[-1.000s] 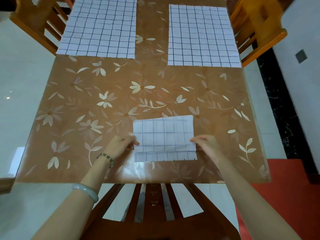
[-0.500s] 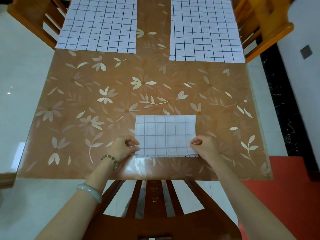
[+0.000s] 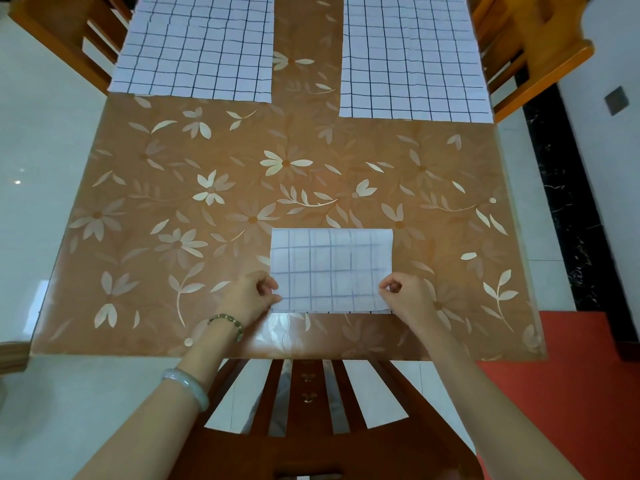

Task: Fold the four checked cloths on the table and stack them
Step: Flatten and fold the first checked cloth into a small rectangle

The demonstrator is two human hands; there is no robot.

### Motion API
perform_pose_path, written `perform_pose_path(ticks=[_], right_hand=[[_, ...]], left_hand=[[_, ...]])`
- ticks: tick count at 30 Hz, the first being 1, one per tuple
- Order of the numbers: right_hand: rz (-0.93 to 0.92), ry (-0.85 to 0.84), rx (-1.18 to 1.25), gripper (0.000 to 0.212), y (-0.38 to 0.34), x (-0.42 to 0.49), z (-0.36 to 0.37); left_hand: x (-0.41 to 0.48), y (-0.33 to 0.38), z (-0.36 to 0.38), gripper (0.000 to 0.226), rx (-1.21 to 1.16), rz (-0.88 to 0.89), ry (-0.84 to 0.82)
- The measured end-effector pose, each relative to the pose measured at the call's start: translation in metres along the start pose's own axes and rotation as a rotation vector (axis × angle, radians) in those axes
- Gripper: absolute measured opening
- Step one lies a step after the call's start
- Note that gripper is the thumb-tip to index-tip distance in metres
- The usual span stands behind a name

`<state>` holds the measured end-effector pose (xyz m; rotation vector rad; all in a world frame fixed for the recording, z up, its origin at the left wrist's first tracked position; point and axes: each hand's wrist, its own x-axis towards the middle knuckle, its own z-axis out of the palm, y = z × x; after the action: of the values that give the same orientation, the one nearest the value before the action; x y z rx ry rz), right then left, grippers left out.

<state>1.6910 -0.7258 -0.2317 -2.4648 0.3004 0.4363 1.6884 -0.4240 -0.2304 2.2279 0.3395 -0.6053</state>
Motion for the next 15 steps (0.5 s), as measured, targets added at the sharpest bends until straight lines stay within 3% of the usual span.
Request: perform_pose_path(ticks=[4, 7, 9, 12, 15], right_hand=[[-0.013, 0.002, 0.002, 0.016, 0.002, 0.000, 0.003], [-0.057, 0.031, -0.094, 0.007, 0.001, 0.001, 0.002], [-0.120, 0.090, -0.201, 0.002, 0.000, 0.000, 0.001], [-0.170, 0.104, -0.331, 0.013, -0.003, 0.000, 0.000], [-0.237, 0.063, -0.431, 0.026, -0.009, 0.000, 0.002]], left_hand=[[0.002, -0.003, 0.003, 0.016, 0.109, 0.058, 0.019], [0.001, -0.002, 0.006, 0.018, 0.257, 0.145, 0.041], [0.001, 0.000, 0.009, 0.029, 0.408, 0.269, 0.052], [0.003, 0.004, 0.013, 0.061, 0.622, 0.536, 0.007], [0.009, 0.012, 0.016, 0.071, 0.738, 0.646, -0.041]])
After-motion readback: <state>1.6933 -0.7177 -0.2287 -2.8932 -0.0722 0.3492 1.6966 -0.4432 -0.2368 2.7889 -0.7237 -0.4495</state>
